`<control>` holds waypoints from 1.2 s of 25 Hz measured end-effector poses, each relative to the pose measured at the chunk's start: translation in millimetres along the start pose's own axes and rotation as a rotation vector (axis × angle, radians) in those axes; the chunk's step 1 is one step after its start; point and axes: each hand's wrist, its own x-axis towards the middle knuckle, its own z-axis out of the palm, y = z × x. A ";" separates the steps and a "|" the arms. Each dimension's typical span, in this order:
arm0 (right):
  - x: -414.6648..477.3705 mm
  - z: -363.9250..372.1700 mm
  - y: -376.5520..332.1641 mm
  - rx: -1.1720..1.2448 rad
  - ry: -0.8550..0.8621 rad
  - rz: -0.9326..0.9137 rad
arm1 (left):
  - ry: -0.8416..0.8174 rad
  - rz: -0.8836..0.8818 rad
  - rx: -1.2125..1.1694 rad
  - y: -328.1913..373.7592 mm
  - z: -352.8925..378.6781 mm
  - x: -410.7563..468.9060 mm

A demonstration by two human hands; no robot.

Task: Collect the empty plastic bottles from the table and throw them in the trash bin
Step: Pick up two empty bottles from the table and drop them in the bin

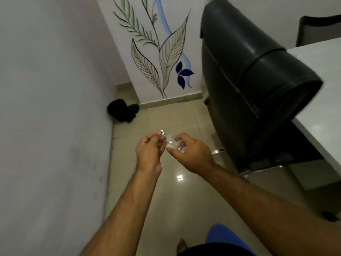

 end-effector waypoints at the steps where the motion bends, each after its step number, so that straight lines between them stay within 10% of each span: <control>1: 17.0 10.2 -9.1 0.056 -0.031 0.019 | -0.021 -0.001 0.005 14.1 -8.6 13.9; 5: 100.5 48.4 -53.6 0.719 -0.340 0.287 | -0.106 0.021 -0.066 52.1 -34.7 104.1; 12: 292.3 83.6 -60.5 1.080 -0.690 0.504 | -0.293 -0.064 -0.079 116.6 -3.3 292.5; 23: 550.1 45.1 -40.4 0.320 0.121 0.365 | -0.392 -0.117 0.210 174.3 187.0 543.4; 30: 708.0 -31.5 34.9 1.240 0.167 0.700 | -0.962 -0.363 0.277 172.8 379.4 702.4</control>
